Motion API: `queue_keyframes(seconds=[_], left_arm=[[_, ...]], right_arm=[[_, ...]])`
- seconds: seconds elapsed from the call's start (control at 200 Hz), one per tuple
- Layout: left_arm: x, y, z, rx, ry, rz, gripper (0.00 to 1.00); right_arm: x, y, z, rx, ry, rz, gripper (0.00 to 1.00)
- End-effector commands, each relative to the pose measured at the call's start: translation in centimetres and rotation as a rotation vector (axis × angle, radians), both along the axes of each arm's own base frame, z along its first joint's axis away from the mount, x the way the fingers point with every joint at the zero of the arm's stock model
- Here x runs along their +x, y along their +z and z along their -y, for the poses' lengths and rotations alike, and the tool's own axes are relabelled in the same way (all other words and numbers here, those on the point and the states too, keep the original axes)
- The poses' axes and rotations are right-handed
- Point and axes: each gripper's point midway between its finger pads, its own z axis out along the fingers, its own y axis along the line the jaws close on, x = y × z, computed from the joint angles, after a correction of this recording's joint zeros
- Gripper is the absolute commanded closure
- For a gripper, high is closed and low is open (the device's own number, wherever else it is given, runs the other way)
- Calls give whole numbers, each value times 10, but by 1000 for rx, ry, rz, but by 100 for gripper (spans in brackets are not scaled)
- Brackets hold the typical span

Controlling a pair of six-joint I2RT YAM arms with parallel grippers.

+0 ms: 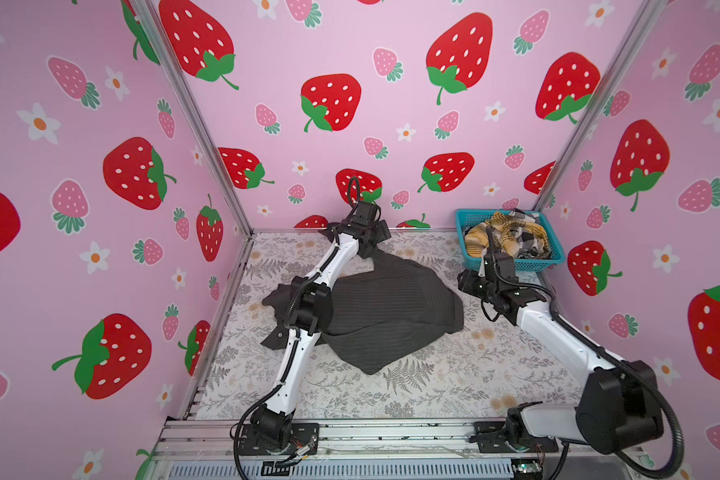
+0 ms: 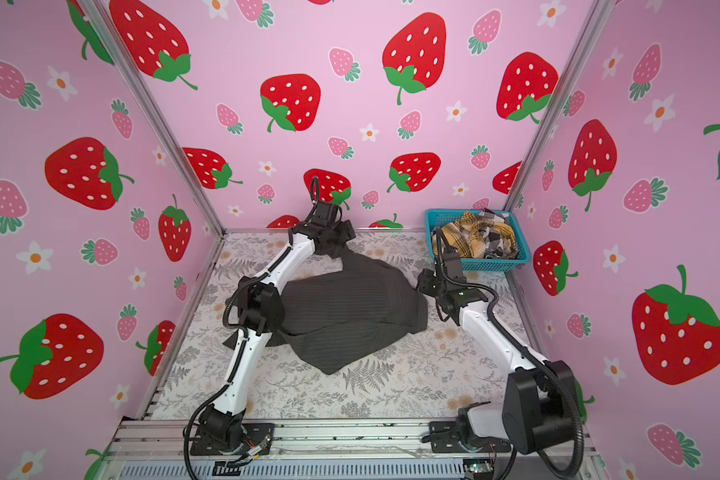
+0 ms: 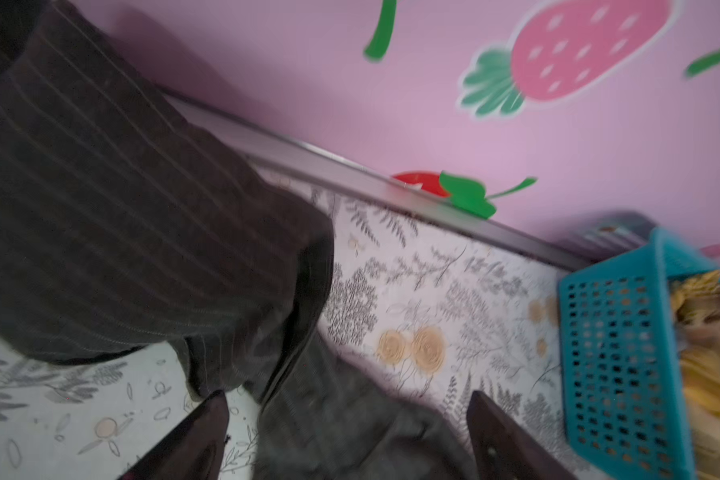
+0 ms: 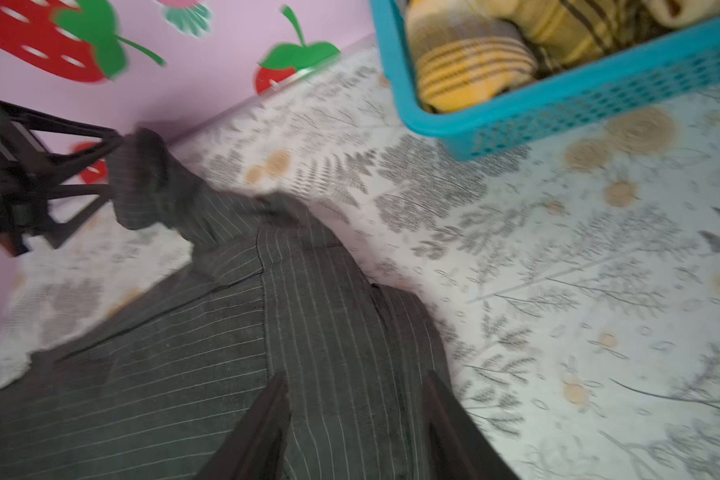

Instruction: Fold and stack the long sleeve shirts

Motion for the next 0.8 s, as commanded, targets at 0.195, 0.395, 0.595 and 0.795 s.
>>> queue_keyframes(seconds=[0.195, 0.395, 0.595, 0.795], left_arm=[[-127, 114, -180, 217, 222, -16, 10], [-243, 16, -231, 55, 299, -258, 29], [-281, -24, -232, -45, 334, -342, 16], [-258, -69, -252, -88, 416, -456, 30]], right_arm=[[-5, 15, -37, -16, 226, 68, 24], [-30, -13, -141, 10, 577, 19, 34], [-61, -56, -221, -98, 780, -59, 30], [-52, -134, -192, -136, 602, -269, 37]])
